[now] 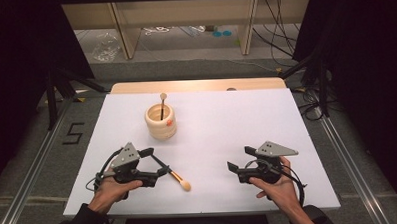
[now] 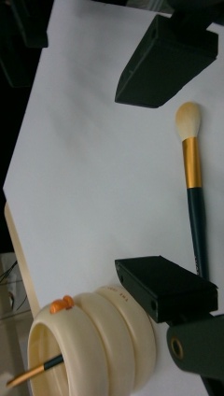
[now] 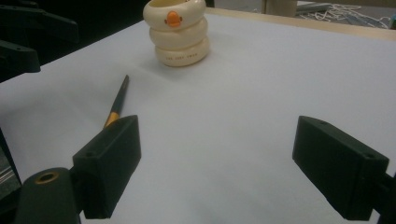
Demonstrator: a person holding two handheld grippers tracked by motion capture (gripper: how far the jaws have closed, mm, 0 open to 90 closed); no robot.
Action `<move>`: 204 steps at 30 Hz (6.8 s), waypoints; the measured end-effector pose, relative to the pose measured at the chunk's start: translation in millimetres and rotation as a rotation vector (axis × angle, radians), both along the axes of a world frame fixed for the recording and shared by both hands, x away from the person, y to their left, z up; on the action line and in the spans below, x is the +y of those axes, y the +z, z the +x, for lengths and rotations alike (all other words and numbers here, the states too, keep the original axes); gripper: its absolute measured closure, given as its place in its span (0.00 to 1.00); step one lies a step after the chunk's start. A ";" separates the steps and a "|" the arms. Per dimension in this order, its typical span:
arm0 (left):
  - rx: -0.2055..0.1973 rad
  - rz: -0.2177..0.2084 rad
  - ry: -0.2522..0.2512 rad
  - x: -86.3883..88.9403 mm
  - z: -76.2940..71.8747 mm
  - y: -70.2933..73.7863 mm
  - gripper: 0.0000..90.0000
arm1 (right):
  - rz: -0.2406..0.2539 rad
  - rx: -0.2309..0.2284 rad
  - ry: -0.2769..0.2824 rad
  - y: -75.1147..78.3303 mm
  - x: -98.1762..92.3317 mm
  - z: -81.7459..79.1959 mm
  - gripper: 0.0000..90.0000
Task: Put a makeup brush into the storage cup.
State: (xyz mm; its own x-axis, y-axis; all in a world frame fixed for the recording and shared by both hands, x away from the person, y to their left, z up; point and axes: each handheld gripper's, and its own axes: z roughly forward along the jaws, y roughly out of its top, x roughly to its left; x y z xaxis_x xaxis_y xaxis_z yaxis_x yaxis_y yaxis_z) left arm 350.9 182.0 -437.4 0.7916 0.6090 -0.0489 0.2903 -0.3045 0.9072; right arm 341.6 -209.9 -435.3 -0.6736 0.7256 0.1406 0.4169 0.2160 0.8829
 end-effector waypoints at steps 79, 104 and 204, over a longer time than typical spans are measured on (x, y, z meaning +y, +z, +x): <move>0.255 0.691 -0.461 -55.0 71.5 -25.4 0.50 | -0.025 0.007 0.056 -4.6 7.0 3.1 0.20; 0.300 0.835 -0.487 -58.7 74.0 -23.1 0.67 | -0.042 0.023 0.061 -3.9 6.9 2.6 0.20; 0.209 0.602 -0.288 -55.4 77.7 17.6 0.87 | -0.030 0.018 0.074 -5.7 9.0 3.2 0.21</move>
